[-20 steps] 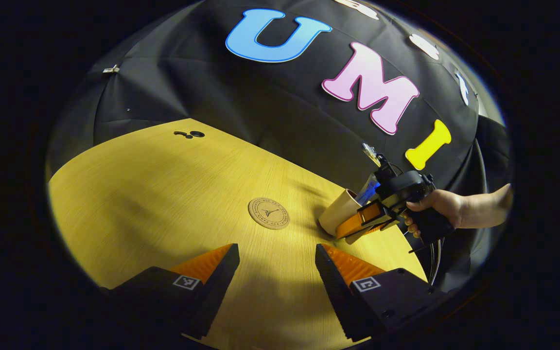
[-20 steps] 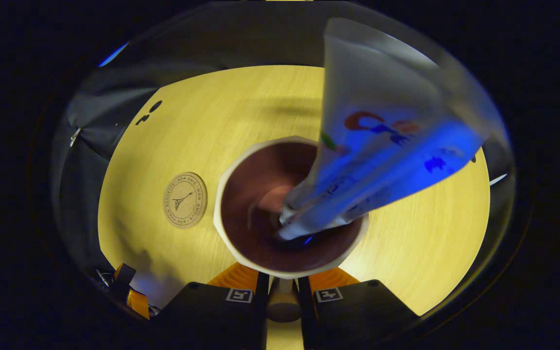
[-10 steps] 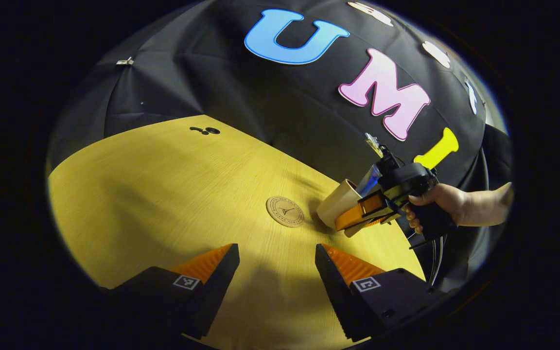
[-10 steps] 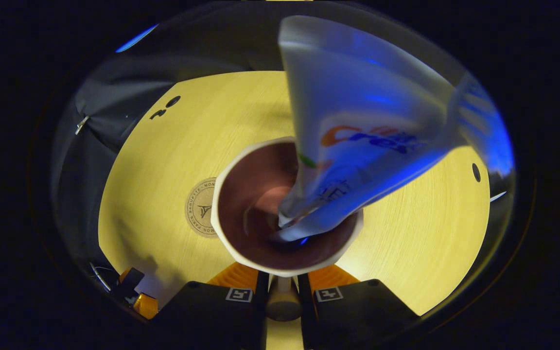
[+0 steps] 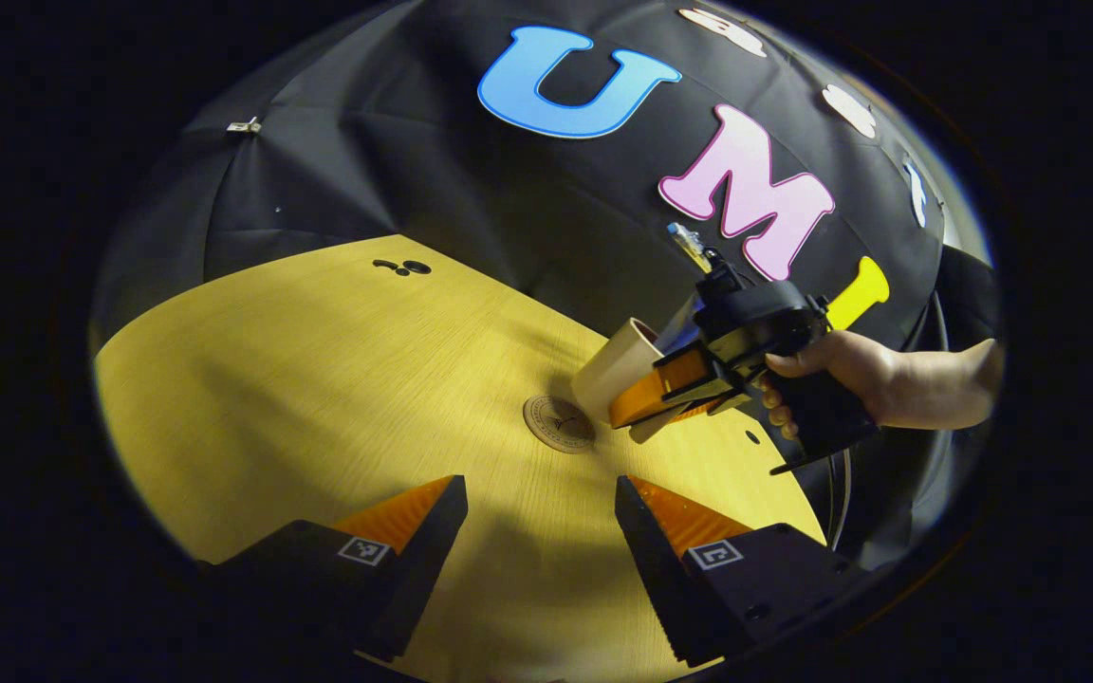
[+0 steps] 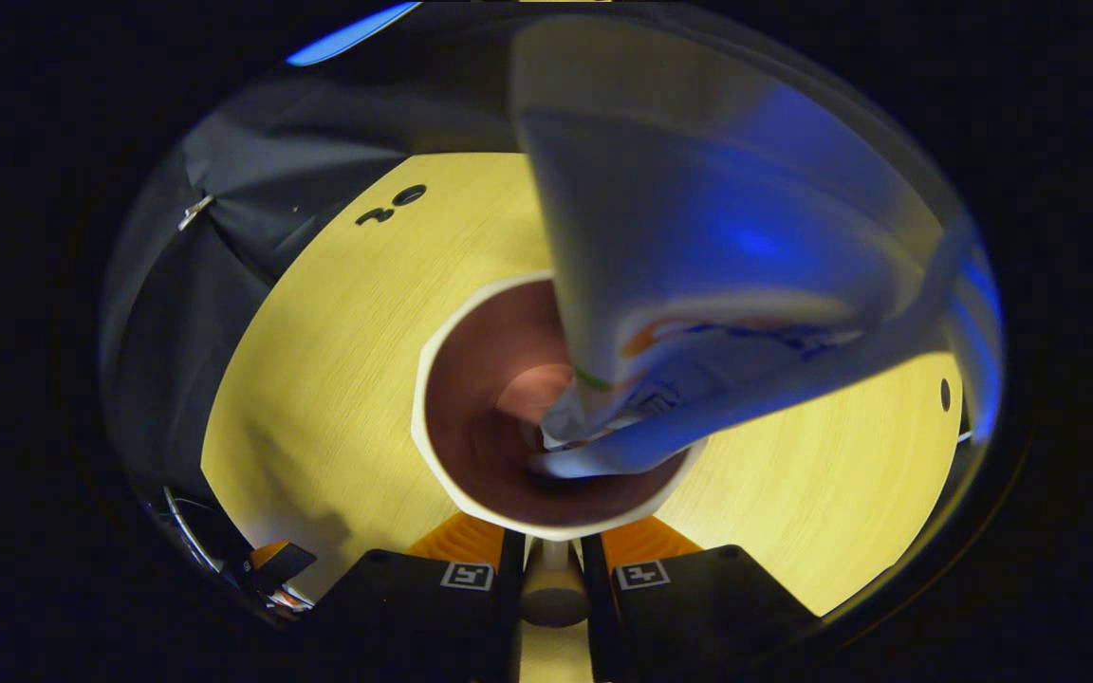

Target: Put the toothbrush and toothpaste on the desktop into the cup, then pick up the cup and place it on the coaster on the desktop.

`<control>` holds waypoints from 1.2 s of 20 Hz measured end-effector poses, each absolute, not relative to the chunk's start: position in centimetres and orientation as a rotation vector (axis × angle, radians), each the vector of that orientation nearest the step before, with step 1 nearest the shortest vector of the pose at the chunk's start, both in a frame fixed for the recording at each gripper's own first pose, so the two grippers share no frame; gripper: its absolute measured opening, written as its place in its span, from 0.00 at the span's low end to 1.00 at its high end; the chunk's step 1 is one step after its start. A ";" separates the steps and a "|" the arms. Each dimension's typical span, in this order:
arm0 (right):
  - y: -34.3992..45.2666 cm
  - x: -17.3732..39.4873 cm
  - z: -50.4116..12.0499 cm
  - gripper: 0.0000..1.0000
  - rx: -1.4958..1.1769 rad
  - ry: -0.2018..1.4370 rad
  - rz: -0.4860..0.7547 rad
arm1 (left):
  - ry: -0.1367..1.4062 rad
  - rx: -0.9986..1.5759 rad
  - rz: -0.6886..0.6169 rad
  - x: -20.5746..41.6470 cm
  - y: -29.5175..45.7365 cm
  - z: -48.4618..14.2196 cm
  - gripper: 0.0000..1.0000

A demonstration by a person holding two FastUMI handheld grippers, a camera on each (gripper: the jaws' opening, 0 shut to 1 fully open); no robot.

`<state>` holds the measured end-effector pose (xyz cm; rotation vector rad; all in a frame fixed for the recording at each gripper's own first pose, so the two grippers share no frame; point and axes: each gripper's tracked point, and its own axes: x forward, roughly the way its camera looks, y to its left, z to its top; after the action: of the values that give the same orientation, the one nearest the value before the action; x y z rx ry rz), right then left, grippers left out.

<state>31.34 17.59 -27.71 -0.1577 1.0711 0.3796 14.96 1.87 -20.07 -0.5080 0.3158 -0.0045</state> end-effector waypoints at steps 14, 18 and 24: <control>18.8 30.6 -30.6 0.32 -0.294 1.091 0.383 | 0.322 -0.506 0.039 11.3 3.5 -20.8 0.98; 19.4 30.1 -29.8 0.34 -0.229 1.093 0.381 | 0.334 -0.493 0.042 10.7 3.1 -20.3 0.98; 19.4 28.2 -24.9 0.84 -0.115 1.023 0.406 | 0.317 -0.446 0.051 9.2 3.3 -16.7 0.98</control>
<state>28.15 19.35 -24.91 -0.1149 1.0228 0.4065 9.18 3.34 -16.68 -0.4463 0.3172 0.0508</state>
